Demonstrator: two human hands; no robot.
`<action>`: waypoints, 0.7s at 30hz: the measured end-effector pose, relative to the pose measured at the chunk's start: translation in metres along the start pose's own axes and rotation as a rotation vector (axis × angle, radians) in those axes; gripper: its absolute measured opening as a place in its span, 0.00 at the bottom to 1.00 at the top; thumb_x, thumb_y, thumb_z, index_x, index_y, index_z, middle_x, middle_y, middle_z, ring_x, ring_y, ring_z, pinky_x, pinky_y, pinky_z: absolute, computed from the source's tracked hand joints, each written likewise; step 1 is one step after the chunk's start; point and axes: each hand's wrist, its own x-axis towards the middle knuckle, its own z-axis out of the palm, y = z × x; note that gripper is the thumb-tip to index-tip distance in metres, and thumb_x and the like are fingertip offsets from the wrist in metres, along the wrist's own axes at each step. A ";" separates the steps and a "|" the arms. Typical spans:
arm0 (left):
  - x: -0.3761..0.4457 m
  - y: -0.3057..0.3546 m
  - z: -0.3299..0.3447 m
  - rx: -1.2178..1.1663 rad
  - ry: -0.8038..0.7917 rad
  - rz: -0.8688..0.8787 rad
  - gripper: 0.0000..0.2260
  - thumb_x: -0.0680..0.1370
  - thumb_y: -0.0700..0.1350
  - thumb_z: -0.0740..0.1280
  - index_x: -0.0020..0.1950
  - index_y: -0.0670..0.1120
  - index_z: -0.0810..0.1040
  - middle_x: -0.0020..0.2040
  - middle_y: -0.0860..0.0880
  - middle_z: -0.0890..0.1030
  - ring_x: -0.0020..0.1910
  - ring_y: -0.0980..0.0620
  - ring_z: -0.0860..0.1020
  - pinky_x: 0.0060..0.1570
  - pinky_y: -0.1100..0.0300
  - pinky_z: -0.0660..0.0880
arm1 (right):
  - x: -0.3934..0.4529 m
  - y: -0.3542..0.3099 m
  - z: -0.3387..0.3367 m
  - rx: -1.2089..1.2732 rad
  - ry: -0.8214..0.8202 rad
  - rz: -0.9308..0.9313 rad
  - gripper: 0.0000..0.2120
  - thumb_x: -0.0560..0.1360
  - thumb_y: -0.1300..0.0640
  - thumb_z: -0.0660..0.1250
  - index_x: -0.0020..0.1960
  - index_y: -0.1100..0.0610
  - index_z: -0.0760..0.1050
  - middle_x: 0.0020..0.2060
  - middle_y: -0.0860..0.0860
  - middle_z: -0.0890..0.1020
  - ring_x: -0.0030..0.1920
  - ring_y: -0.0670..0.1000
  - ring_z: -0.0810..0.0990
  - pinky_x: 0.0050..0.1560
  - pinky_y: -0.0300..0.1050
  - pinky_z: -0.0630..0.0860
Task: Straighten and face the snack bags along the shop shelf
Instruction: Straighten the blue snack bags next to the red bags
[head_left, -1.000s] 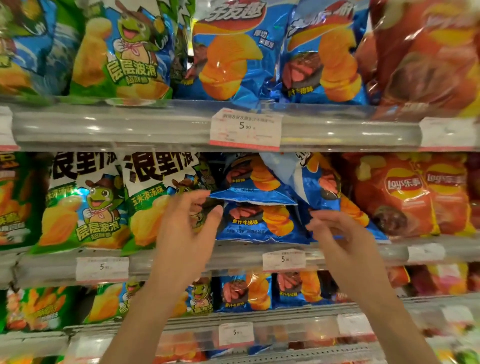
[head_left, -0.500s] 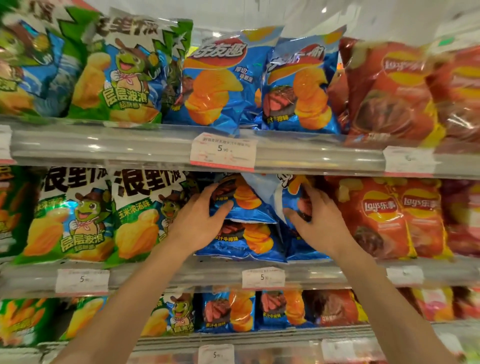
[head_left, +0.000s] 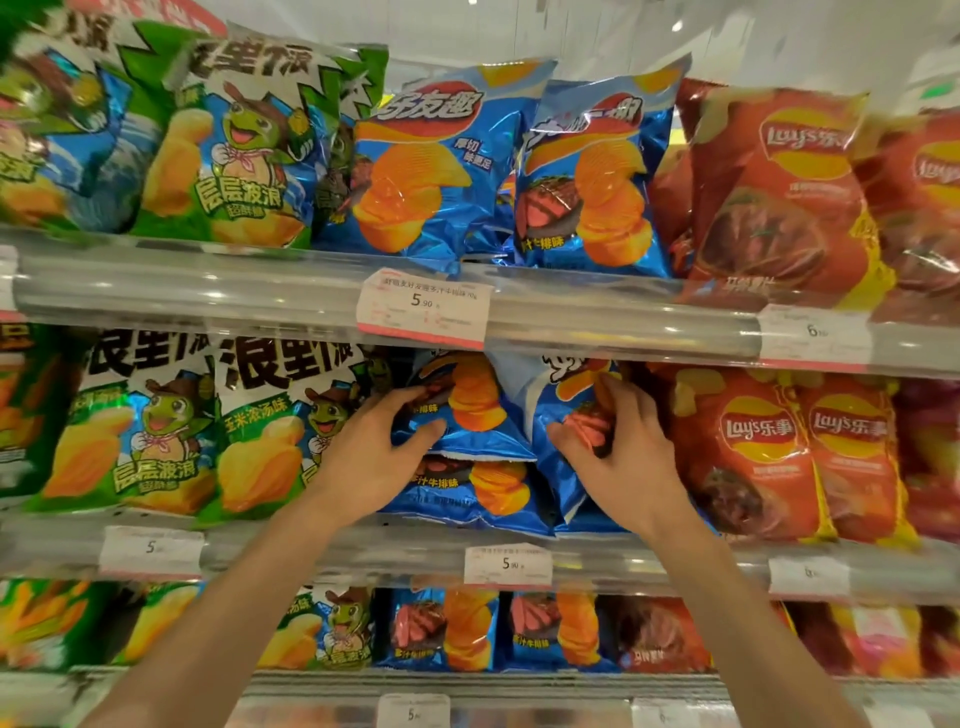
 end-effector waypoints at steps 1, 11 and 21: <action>-0.001 -0.001 -0.001 -0.015 0.004 0.010 0.23 0.79 0.57 0.68 0.73 0.55 0.72 0.68 0.50 0.76 0.66 0.50 0.75 0.65 0.55 0.72 | 0.001 -0.001 0.003 -0.058 0.058 0.023 0.39 0.72 0.34 0.68 0.76 0.50 0.62 0.72 0.56 0.67 0.67 0.63 0.72 0.66 0.64 0.69; -0.010 -0.008 -0.008 -0.079 0.032 0.057 0.22 0.77 0.57 0.71 0.71 0.58 0.74 0.65 0.55 0.75 0.61 0.60 0.73 0.59 0.68 0.68 | 0.010 -0.002 0.000 -0.373 0.183 0.115 0.39 0.73 0.29 0.60 0.72 0.57 0.69 0.73 0.63 0.66 0.72 0.66 0.63 0.72 0.65 0.57; -0.033 -0.011 -0.033 -0.074 0.014 0.110 0.23 0.76 0.59 0.70 0.70 0.59 0.75 0.64 0.60 0.74 0.61 0.65 0.73 0.59 0.73 0.67 | -0.002 -0.069 0.018 0.120 -0.120 0.014 0.23 0.78 0.34 0.61 0.55 0.53 0.77 0.37 0.46 0.82 0.40 0.49 0.78 0.45 0.49 0.76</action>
